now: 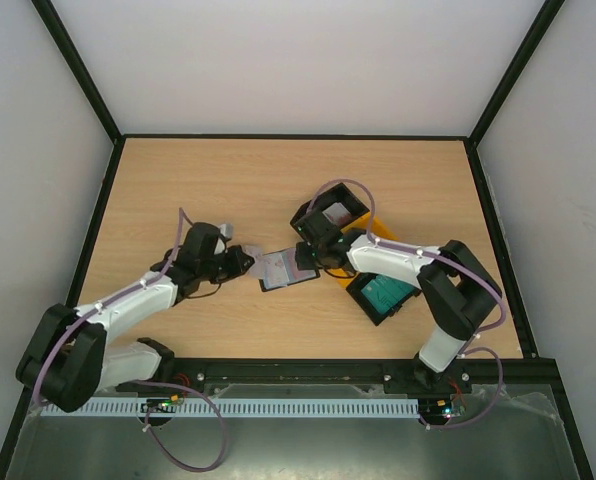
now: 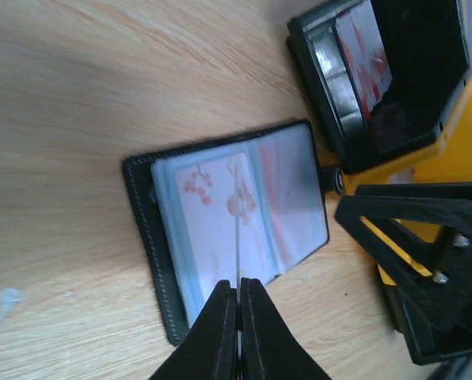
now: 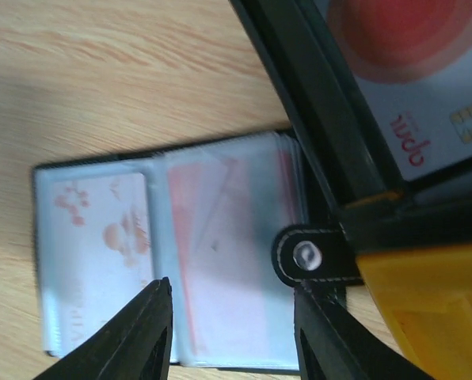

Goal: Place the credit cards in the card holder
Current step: Insert the credit card into the card holder.

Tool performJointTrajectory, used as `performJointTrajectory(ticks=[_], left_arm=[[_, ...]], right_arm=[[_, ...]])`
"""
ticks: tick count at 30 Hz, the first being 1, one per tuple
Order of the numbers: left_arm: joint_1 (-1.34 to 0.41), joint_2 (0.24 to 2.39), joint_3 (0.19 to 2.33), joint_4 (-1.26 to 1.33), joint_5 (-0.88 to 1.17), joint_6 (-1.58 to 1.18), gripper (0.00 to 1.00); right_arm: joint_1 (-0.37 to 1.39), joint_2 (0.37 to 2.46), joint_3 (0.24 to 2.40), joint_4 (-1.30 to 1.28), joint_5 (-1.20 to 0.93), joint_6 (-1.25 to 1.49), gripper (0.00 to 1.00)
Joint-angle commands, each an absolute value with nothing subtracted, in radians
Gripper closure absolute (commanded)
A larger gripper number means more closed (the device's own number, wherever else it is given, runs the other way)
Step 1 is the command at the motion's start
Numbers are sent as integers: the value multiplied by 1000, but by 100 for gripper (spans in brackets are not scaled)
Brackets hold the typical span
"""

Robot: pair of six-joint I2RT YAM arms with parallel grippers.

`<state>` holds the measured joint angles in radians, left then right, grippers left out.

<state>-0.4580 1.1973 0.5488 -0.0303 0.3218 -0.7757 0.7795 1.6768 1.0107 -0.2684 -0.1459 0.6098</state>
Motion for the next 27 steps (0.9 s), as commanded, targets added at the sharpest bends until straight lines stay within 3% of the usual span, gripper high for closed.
performJointTrajectory(ticks=[1,13,21,27], left_arm=[[-512,1231,469,251,372,-943,98],[-600,1425,489,468,308,-988,97],[-608,1512,523,495,297,-976,98],[-608,1525,525,508,284,-986,97]], right_arm=[[802,1719,982,-350,-40,607,59],[766,1735,910,-328,70,704,67],[686,1664,860,-281,20,684,53],[685,1665,850,-195,-163,643,48]])
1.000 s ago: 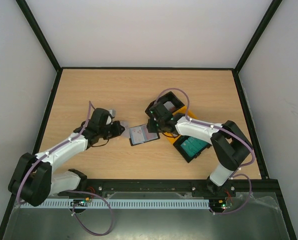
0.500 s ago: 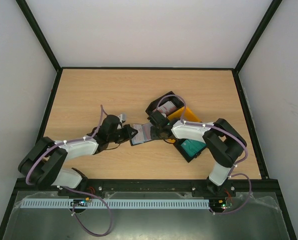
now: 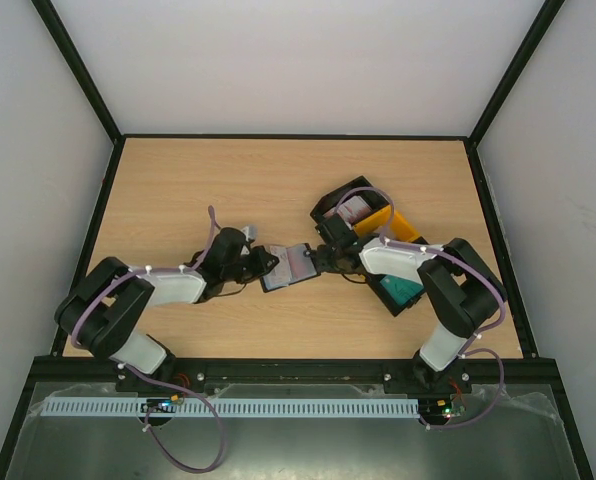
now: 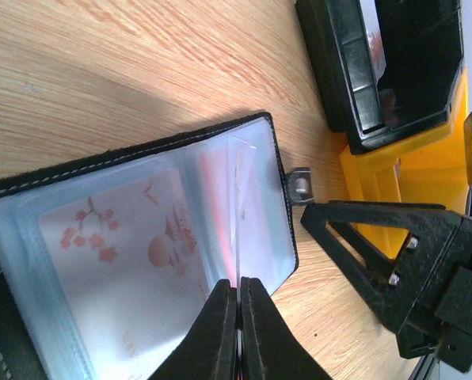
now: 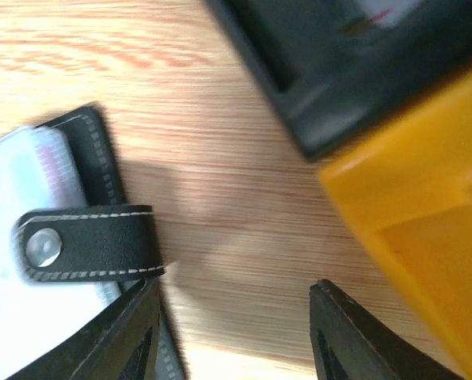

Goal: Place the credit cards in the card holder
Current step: Insert the credit card into the card holder.

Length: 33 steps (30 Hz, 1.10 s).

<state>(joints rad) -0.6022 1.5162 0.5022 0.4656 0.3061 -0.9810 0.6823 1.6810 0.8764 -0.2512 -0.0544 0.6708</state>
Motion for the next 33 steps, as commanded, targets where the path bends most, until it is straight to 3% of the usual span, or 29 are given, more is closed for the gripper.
performJointTrajectory(ticks=[1,17,20,25,33], left_arm=[[-608,1529,526,510,281,-987,97],[-613,1639,527,579,271,-1018,98],[-612,1645,521,592,271,-1023,97],[-613,1655,518,624,275,-1025,98],[-620,1676,520,639,273,-1035,97]], right_arm=[[686,1664,846,-183,-181,641,48],[695,1718,845,-153,-261,573,48],[707,1747,847,-155,-252,572,51],[715,1786,854,-168,-217,585,69],[715,1794,855,-198,-142,627,70]])
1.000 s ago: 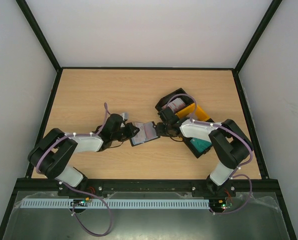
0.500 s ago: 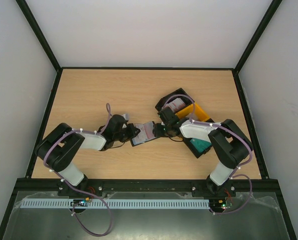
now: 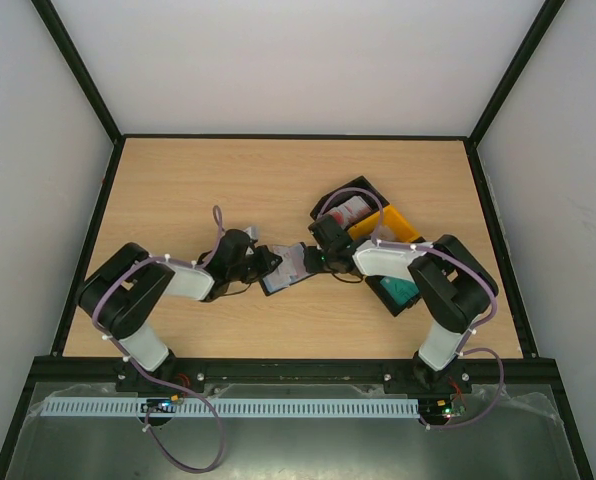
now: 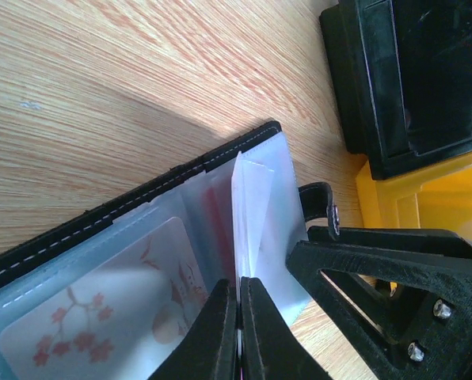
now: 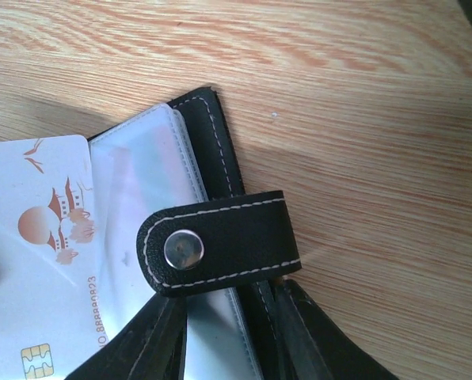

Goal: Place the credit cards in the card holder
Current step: Insert the credit card into the card holder.

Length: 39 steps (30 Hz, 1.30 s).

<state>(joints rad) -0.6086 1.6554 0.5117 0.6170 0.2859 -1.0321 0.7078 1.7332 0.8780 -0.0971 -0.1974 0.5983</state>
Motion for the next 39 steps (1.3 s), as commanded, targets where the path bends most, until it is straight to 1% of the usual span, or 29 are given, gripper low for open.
performJointTrajectory(ticks=[1,6,9,15,30,39], left_arm=[[-622,1675,518,637,265,-1037,98],[-649,1698,522,657,246,-1067,97],[-667,1719,531,662,238,-1085,97],[-674,1744,534,679,219,-1101,96],[-712,1760,547,697,115,-1118,95],[-719,1701,528,637,123,-1091,78]], right_arm=[[716,1793,854,-197,-140,631,70],[735,1799,861,-204,-138,657,71],[745,1804,857,-195,-152,672,75],[751,1796,834,-162,-182,703,79],[762,1754,757,-44,-255,823,80],[762,1728,759,-65,-218,814,79]])
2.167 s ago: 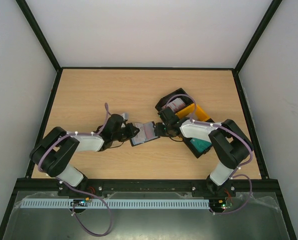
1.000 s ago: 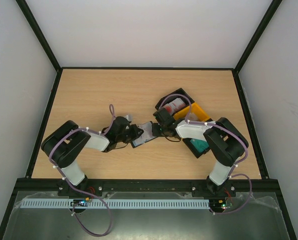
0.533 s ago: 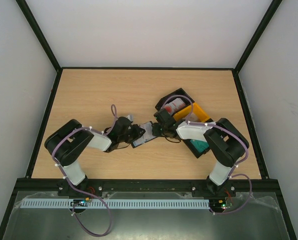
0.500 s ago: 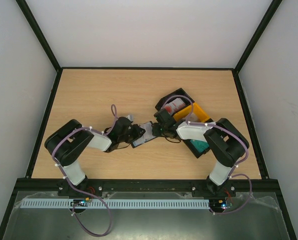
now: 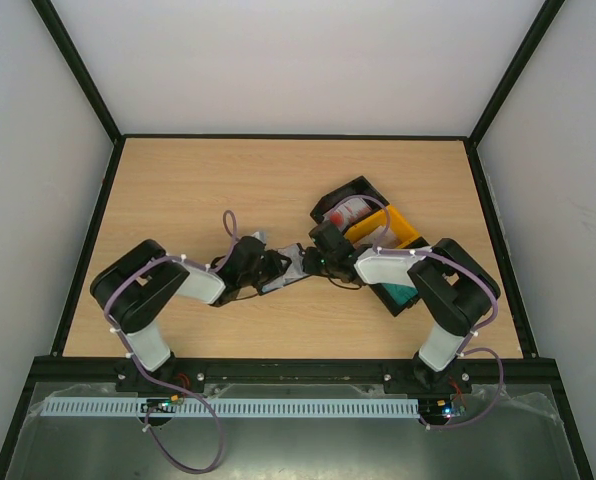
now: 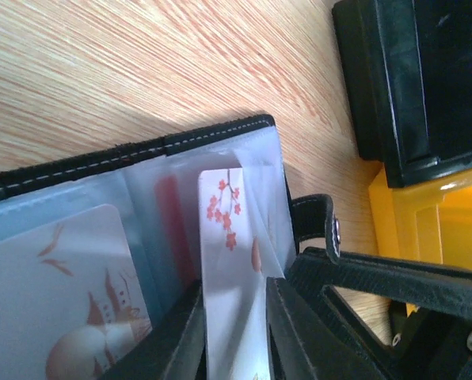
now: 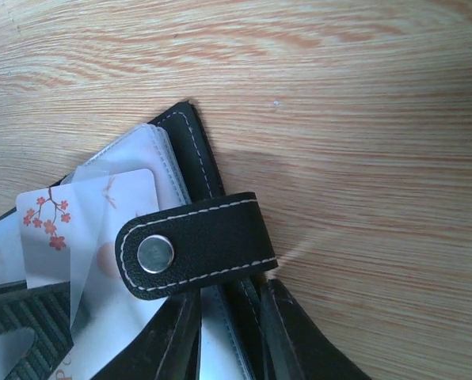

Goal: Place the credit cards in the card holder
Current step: Insert the credit card into the card holder.

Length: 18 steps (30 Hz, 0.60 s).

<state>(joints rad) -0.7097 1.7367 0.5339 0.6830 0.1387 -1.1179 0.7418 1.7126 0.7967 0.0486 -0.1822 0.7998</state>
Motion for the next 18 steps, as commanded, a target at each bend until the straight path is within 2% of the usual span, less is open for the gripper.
performJointTrajectory(ticks=[1,10,18], left_arm=[[-720,1686,526,623,121,-1087,77],[-733,1550,527,471,84,-1069,57],[-733,1565,559,369,74,-1078,52]], right_arm=[[762,1728,762,-67,-217,811,79],[762,1730,771,-70,-221,796,79],[762,1732,778,-73,-229,787,79]])
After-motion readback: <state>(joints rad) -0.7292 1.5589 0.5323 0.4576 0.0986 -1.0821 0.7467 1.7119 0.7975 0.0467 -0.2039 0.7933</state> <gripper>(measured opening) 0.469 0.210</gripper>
